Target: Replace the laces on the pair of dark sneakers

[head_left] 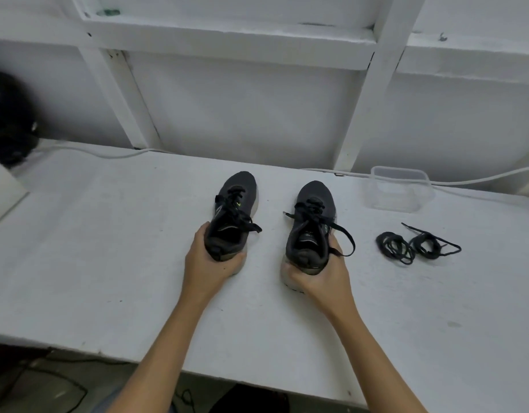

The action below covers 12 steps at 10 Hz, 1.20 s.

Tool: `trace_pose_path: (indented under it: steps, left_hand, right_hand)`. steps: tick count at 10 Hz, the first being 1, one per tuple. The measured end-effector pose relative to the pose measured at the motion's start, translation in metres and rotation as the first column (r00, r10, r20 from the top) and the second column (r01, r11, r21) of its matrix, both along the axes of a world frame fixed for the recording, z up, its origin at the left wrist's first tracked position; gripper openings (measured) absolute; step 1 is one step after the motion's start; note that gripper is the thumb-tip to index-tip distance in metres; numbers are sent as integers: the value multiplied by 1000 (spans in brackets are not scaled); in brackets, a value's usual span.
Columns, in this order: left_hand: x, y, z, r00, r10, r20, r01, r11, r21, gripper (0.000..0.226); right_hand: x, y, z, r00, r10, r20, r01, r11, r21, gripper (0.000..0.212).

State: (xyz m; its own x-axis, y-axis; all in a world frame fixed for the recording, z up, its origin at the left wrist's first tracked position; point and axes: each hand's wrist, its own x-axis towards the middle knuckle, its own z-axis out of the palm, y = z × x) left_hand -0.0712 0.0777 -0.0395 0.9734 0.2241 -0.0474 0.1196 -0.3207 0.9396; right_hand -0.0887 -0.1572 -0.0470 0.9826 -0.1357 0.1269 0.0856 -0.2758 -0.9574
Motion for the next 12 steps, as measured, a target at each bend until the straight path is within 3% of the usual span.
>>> trace_pose_path:
  steps: [2,4,8,10,11,12]
  left_hand:
    - [29,-50,-5,994,-101,30,101,995,-18,68]
    - [62,-77,-2,964,-261,51,263,964,-34,72]
    - [91,-81,-12,901,-432,37,433,901,-22,92]
    - [87,-75,-1,882,-468,65,469,883,-12,80]
    - [84,-62,1,863,-498,85,489,865,110,72]
    - [56,-42,-13,924,-376,72,356,913,199,63]
  right_hand:
    - [16,-13,11,997,-62,44,65,995,-75,36]
    - [36,-25,13,993,-110,-39,106,990,-93,49]
    - [56,-30,20,989,-133,-66,124,984,-127,51]
    - [51,-33,27,992,-104,-71,91,982,-165,58]
    - [44,-49,33,955,-111,-274,20,948,-317,66]
    - [21,-71,41,876,-65,-478,-161,894,-417,91]
